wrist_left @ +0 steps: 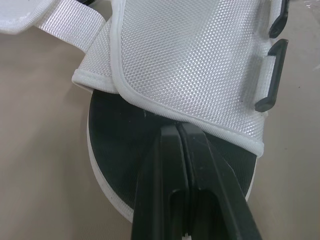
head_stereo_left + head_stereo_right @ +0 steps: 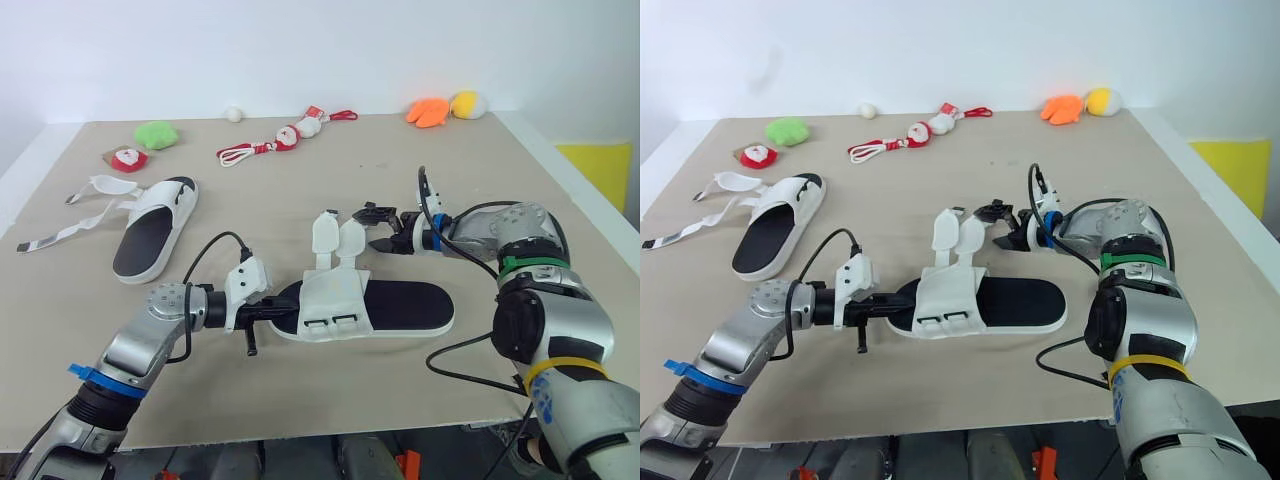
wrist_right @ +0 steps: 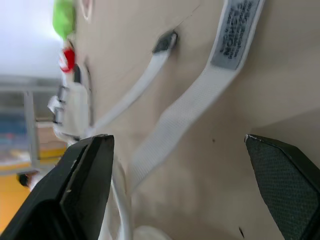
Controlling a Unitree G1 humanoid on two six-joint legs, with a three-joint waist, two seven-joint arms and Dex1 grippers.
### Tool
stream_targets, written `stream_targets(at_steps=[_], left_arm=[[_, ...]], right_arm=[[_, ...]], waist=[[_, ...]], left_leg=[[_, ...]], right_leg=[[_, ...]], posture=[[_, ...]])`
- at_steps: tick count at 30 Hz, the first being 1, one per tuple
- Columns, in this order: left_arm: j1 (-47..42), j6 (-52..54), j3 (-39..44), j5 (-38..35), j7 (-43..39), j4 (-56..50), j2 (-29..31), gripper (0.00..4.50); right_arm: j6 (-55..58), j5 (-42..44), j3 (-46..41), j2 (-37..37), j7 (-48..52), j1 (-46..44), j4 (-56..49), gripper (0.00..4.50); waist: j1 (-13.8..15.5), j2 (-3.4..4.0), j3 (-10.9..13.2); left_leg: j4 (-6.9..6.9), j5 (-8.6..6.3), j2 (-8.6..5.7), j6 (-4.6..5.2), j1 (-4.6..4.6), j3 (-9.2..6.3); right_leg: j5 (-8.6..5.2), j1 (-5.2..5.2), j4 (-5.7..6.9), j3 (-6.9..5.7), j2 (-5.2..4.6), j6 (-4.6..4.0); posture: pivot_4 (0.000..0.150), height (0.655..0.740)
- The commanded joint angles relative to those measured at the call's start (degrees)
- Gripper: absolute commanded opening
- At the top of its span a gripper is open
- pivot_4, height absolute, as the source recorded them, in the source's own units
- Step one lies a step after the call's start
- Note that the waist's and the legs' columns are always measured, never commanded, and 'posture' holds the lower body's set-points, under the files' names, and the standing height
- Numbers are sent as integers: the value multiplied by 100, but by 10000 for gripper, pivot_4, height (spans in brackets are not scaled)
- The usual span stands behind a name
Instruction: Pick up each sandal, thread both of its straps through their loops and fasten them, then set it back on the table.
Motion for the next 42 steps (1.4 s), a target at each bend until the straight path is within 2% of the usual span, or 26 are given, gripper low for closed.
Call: stream_targets(at_steps=[1,8,9,11,13,18,21,25,28,34,36,39,42], left_arm=[[138,173,-156,189,32,84,58,526],[115,181,-144,204,36,88,37,526],[118,184,-141,204,39,84,37,175],[122,191,-137,204,41,79,38,0],[124,197,-134,204,46,73,38,0],[123,197,-132,211,65,75,26,0],[114,197,-136,214,74,80,11,0],[102,196,-137,221,80,89,5,0],[103,211,-132,216,86,76,6,0],[93,227,-133,208,91,82,-3,0],[100,234,-133,206,86,74,-1,0],[106,238,-128,201,73,70,10,0],[88,242,-139,207,69,91,4,0]], right_arm=[[-502,-13,-437,84,-78,-327,225,45000],[-1028,-259,-684,289,-113,-410,502,45000],[-1067,-295,-694,310,-108,-407,523,42475],[-1103,-381,-721,336,-97,-409,552,36377],[-1114,-451,-752,348,-81,-417,575,27415],[-1203,-772,-555,392,243,-425,491,1143],[-1441,-1151,-174,418,901,-431,294,458],[-2158,-1734,704,419,2497,-343,-366,458],[-2967,-2014,1482,407,3889,114,-1687,458],[-4312,-2178,2244,312,5062,1359,-4320,458],[-5247,-2515,2597,179,5365,1839,-5048,458],[-6690,-3030,3010,-62,5733,2376,-5551,458],[-9169,-3512,3391,-331,6269,2894,-5512,458]], waist=[[-14,0,0],[-17,0,0],[-17,0,0],[-18,0,0],[-18,0,0],[-19,0,0],[-23,1,0],[-23,2,1],[-23,4,2],[-4,4,1],[-8,4,1],[4,4,1],[7,3,0]], left_leg=[[0,0,0,0,0,0],[-1,0,0,0,-1,-1],[-1,0,0,0,-1,-1],[-1,0,0,0,-1,-1],[-1,0,0,0,-1,-1],[-2,0,0,1,-1,-1],[-2,0,0,0,-1,-1],[-2,0,-1,0,-2,-1],[-2,-1,-1,-1,-2,-5],[-6,-1,0,-1,-4,-13],[-8,-2,0,-3,-3,-14],[-9,-4,1,-5,-2,-15],[-9,-4,1,-6,1,-15]], right_leg=[[0,0,0,0,0,0],[-2,1,-2,0,0,0],[-2,1,-2,0,0,0],[-2,1,-3,0,0,0],[-2,0,-3,0,0,-1],[-6,0,-3,0,0,-7],[-9,0,-3,0,0,-13],[-7,0,-3,0,0,-6],[-3,-1,-2,-2,-1,15],[-5,-1,-2,-9,0,23],[-7,-1,-2,-10,-1,25],[-11,0,-3,-15,-2,26],[-14,2,-3,-15,-2,21]], posture=[[1500,7400],[1500,7400],[1500,7400],[1500,7400],[1500,7400],[1500,7400],[1500,7400],[1500,7400],[1500,7400],[1500,7400],[1500,7400],[1500,7400],[1500,7400]])
